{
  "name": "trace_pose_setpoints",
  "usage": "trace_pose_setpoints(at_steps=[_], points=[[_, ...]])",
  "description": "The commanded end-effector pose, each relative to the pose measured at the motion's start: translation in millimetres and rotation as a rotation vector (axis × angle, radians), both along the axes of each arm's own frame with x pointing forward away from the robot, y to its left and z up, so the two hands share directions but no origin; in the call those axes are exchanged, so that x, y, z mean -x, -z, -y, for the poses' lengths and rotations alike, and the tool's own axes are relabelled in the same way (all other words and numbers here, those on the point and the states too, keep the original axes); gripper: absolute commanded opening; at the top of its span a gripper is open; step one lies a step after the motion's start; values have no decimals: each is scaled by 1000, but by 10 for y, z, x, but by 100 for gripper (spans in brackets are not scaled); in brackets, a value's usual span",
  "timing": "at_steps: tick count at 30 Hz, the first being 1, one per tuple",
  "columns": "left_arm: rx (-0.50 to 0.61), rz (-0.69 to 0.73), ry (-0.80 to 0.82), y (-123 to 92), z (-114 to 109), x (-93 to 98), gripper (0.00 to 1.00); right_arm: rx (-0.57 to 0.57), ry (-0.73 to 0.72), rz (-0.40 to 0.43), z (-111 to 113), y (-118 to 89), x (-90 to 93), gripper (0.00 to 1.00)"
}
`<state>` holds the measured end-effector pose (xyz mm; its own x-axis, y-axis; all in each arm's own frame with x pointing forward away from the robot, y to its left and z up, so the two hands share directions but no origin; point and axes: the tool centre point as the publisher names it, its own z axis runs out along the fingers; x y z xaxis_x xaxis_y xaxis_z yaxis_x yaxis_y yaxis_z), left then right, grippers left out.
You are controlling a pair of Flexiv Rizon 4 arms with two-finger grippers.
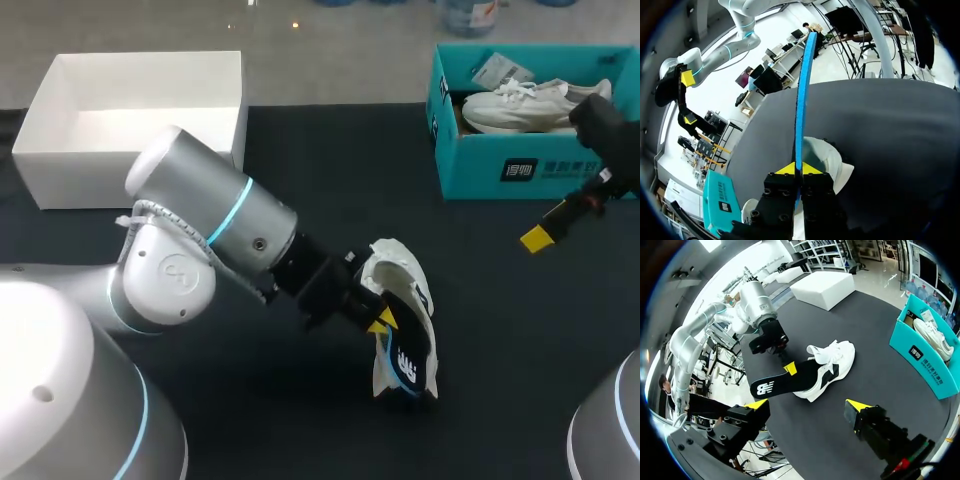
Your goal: Take the shoe out of the shoebox, open the shoe tongue, remove and reinsert the insole, then place the shoe into the shoebox
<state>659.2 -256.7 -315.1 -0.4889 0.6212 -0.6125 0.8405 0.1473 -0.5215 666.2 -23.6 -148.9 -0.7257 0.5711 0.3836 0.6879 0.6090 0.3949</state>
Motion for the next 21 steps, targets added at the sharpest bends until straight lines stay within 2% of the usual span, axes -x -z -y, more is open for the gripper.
trace_pose_setpoints(at_steps=[1,10,21], points=[[-21,9,-8,71,61,-63,0,3,0,-3,-13,8,-17,100],[-80,67,-22,174,27,-166,0,3,0,-3,-13,8,-17,100],[-103,125,-23,152,-19,-243,0,3,0,-3,-13,8,-17,100]])
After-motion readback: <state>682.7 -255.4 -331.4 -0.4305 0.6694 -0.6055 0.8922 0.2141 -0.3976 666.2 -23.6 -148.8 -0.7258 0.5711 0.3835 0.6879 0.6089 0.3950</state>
